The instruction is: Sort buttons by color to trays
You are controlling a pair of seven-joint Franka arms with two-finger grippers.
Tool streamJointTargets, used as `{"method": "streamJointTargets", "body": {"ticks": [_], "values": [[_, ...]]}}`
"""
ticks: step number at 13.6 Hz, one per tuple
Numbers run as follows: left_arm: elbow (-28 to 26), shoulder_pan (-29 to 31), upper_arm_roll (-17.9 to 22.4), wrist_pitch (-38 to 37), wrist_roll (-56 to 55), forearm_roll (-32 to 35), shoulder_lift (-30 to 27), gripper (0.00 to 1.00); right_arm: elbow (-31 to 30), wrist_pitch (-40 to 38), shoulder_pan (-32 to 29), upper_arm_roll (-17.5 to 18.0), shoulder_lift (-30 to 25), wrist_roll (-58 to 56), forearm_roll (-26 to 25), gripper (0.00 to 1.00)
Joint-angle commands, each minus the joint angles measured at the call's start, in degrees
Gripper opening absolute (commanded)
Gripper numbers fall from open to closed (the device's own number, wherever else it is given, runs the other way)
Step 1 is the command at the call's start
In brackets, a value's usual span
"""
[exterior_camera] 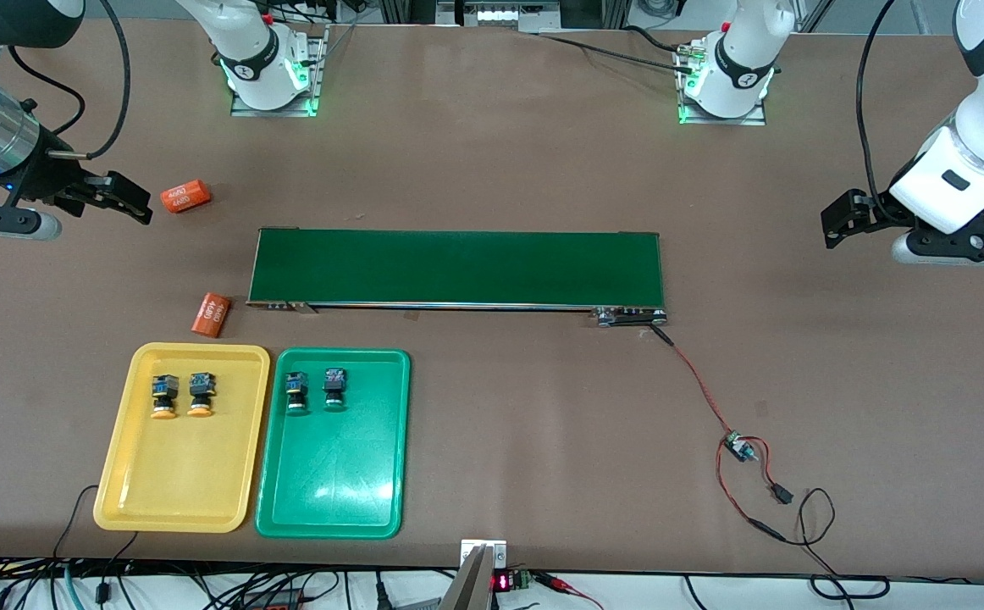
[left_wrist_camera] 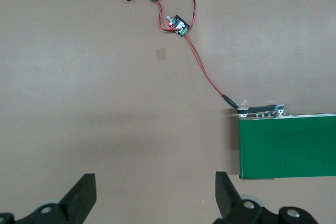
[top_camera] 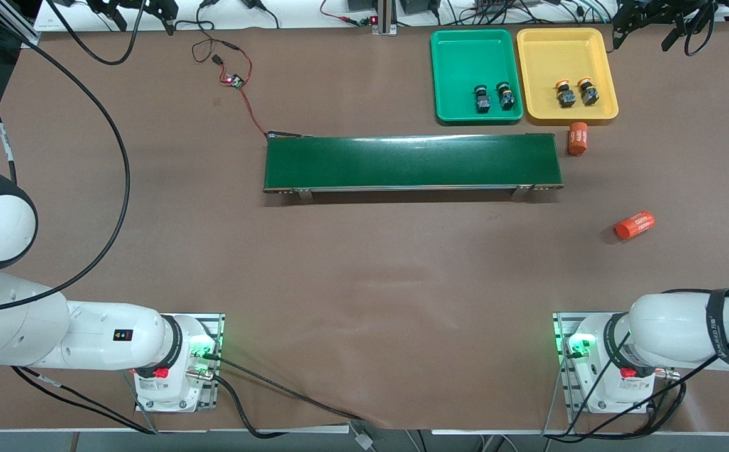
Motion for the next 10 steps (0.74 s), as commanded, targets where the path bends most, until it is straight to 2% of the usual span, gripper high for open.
{"method": "streamJointTargets", "body": {"ticks": [1, 10], "values": [[1.42, 0.11, -0.34, -1.23, 0.24, 0.52, 0.36, 1.00, -1.03, 0.26, 0.43, 0.19, -0.85, 0.11, 1.04, 1.00], [1.51, 0.02, -0.26, -1.14, 0.59, 0.78, 0.45, 1.00, -0.07, -0.44, 0.08, 0.01, 0.11, -0.06, 0.96, 1.00]]}}
